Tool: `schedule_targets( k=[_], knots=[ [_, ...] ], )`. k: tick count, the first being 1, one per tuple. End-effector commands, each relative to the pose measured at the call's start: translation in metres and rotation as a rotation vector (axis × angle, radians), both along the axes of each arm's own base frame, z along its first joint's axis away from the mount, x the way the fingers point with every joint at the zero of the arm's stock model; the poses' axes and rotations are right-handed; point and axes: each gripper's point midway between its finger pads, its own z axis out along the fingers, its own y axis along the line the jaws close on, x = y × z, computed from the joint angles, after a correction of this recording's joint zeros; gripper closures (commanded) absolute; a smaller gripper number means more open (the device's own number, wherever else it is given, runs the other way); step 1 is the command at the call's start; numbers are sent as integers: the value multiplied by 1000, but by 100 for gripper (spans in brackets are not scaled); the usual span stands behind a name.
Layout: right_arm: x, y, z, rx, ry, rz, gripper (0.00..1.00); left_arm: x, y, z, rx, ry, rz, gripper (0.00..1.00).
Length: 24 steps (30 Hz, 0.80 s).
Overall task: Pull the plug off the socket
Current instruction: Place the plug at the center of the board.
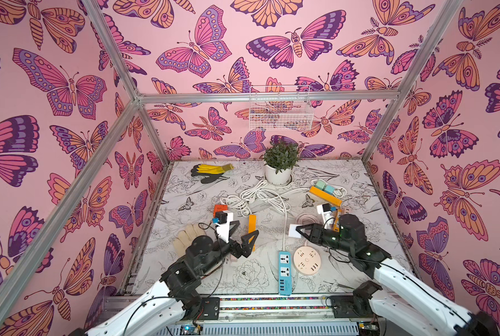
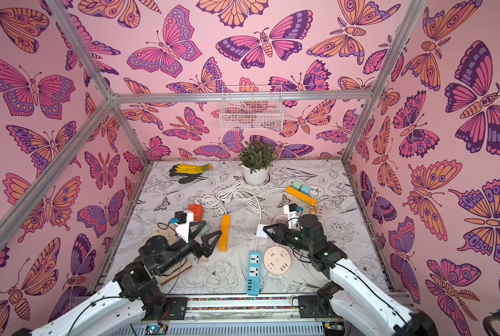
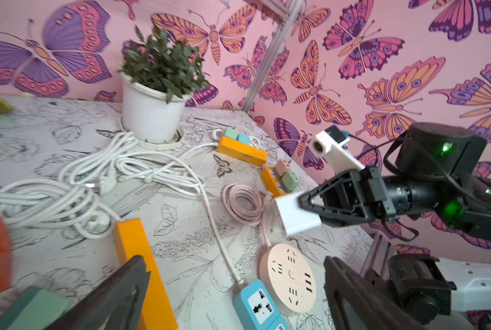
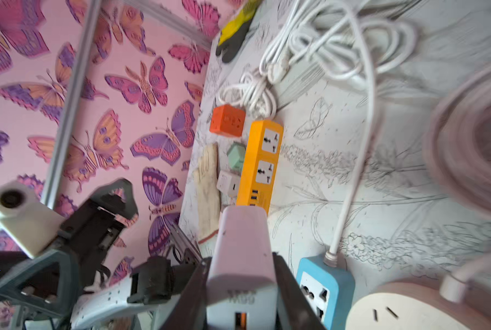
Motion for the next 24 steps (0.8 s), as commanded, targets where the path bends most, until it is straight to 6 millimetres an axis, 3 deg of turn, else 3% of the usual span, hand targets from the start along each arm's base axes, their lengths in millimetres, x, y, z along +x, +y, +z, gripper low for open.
schedule_targets(
  k=[1,6,11,15,24],
  knots=[
    [1,56,45,85,-139,101,86,0,29,-13,43,47,108,1],
    [14,132,18,-35,-91,181,86,-9,40,-11,39,56,121,0],
    [26,178,-23,-243,-20,220,85,-15,47,-13,34,76,132,1],
    [32,196,-46,-337,24,239,84,-18,53,-10,28,67,144,1],
    [29,214,-78,-481,49,310,81,-19,60,-14,30,73,170,1]
  ],
)
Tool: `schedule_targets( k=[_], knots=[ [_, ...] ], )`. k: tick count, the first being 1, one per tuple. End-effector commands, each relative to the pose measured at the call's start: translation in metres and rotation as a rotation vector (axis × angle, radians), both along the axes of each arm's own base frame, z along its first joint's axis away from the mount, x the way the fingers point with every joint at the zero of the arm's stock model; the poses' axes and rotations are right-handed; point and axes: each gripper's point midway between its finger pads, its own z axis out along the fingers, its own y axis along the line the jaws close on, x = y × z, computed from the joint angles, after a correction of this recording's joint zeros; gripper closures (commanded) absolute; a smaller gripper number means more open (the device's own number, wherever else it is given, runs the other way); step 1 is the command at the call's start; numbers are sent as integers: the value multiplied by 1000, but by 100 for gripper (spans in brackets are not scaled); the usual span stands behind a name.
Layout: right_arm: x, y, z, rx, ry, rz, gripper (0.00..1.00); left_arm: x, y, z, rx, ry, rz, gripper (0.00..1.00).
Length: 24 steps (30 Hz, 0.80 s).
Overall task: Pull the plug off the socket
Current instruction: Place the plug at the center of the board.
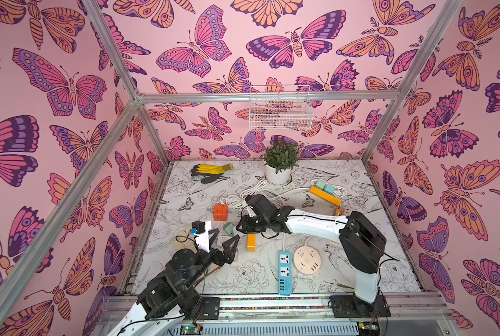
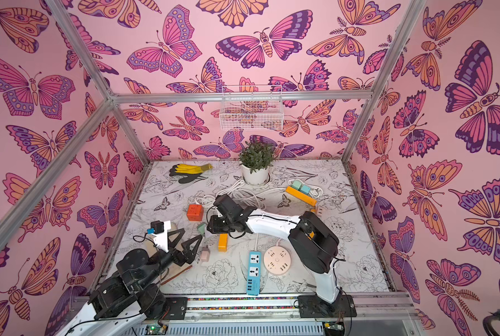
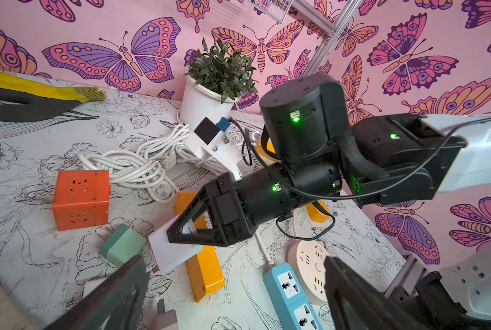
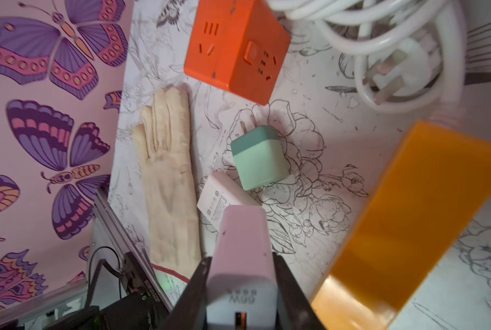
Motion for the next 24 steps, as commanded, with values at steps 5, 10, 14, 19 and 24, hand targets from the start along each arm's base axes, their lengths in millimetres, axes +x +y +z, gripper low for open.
schedule_targets(
  k=[5,10,14,19,24],
  knots=[
    [-12,11,-15,-110,3,80,72,0,5,-3,-11,21,24,1],
    [-16,13,-10,-177,-31,125,56,-3,2,1,-37,29,6,1],
    [-10,-2,23,-220,-128,139,42,-6,-2,3,-62,43,-21,0],
    [-7,-51,87,-254,-318,108,39,-11,-9,6,-119,61,-64,1],
    [-11,-157,145,-236,-587,-111,39,-22,-43,16,-218,42,-247,1]
  ],
)
